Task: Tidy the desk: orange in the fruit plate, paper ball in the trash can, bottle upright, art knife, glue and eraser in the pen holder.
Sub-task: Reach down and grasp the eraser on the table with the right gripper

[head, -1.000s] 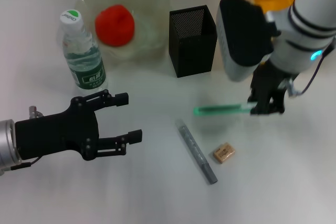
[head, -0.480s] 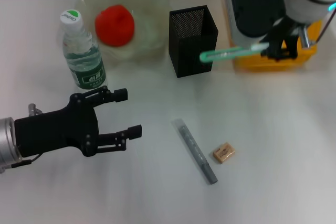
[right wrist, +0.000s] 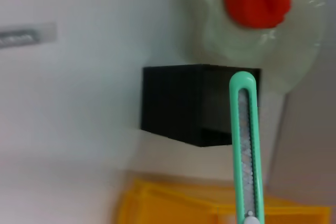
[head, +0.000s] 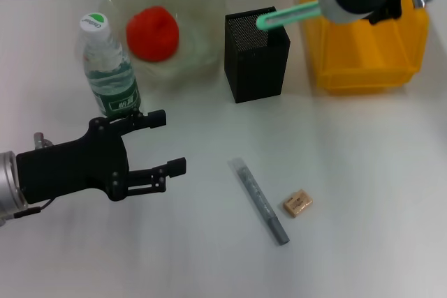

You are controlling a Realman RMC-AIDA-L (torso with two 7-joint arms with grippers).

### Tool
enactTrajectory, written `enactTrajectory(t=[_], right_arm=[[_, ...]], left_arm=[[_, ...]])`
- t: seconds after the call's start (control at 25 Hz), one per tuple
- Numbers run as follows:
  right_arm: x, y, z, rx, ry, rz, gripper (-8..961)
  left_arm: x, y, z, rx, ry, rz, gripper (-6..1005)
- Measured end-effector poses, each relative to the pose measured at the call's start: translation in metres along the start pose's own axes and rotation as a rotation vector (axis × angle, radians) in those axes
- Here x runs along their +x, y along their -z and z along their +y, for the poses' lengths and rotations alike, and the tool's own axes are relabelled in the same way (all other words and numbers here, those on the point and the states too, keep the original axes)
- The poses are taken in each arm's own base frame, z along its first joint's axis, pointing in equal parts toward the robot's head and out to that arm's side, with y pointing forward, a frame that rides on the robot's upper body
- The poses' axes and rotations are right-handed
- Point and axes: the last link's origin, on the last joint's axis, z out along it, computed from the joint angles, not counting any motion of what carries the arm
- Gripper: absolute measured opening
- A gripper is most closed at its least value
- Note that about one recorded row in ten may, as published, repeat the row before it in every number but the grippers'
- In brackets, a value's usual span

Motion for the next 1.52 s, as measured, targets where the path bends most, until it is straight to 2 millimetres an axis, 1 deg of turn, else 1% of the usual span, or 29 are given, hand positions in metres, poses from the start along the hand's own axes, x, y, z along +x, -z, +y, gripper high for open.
enactTrajectory(t=[0.12,0.16,0.28,0.32,0.36,0.44,0.64,0.72,0.8,0.88,0.92,0.96,1.12,1.16,1.28,1.4,1.48,1.52], right_arm=[[0.003,-0.001,-0.010,0.063,0.070,-0.007,179],[0.003,-0.001,-0.010,0.063,0.070,-0.007,179],[0.007,-0.007,-0.018,0.113,0.118,-0.010,179],[0.011,-0.013,-0.021,0.145,0.146,-0.013,179],[0.011,-0.013,-0.021,0.145,0.146,-0.013,179],[0.014,-0.019,-0.023,0.173,0.173,-0.013,179],[0.023,-0.037,-0.025,0.237,0.259,-0.004,180],[0.026,-0.049,-0.024,0.277,0.330,0.002,180],[0.026,-0.053,-0.024,0.297,0.356,0.004,180],[0.027,-0.060,-0.024,0.343,0.406,0.008,179],[0.029,-0.066,-0.025,0.400,0.457,0.016,179],[0.029,-0.066,-0.025,0.400,0.457,0.016,179],[0.033,-0.077,-0.029,0.553,0.568,0.051,180],[0.033,-0.077,-0.029,0.553,0.568,0.051,180],[0.035,-0.086,-0.028,0.620,0.658,0.088,180],[0.032,-0.091,-0.021,0.643,0.712,0.100,180],[0.028,-0.089,-0.017,0.643,0.713,0.088,179],[0.023,-0.085,-0.010,0.622,0.713,0.068,179]], left_arm=[[0.000,0.000,-0.001,0.006,-0.009,0.002,859],[0.000,0.000,-0.001,0.006,-0.009,0.002,859],[0.001,0.000,-0.004,0.027,-0.018,0.010,859],[0.001,0.000,-0.005,0.038,-0.023,0.010,859],[0.001,0.000,-0.005,0.038,-0.023,0.010,859],[0.001,0.001,-0.007,0.054,-0.036,0.012,859],[0.000,0.001,-0.008,0.076,-0.043,0.024,859],[-0.001,0.001,-0.009,0.085,-0.039,0.021,859],[-0.002,0.000,-0.010,0.089,-0.038,0.019,859],[-0.003,0.000,-0.010,0.097,-0.036,0.015,859],[-0.003,0.001,-0.011,0.103,-0.035,0.014,859],[-0.003,0.001,-0.011,0.103,-0.035,0.014,859],[-0.004,0.004,-0.013,0.133,-0.036,0.017,859],[-0.004,0.004,-0.013,0.133,-0.036,0.017,859],[-0.006,0.004,-0.015,0.146,-0.041,0.011,859],[-0.009,0.005,-0.015,0.158,-0.040,0.003,859],[-0.009,0.005,-0.015,0.160,-0.041,0.001,859],[-0.010,0.005,-0.015,0.162,-0.041,0.000,859]])
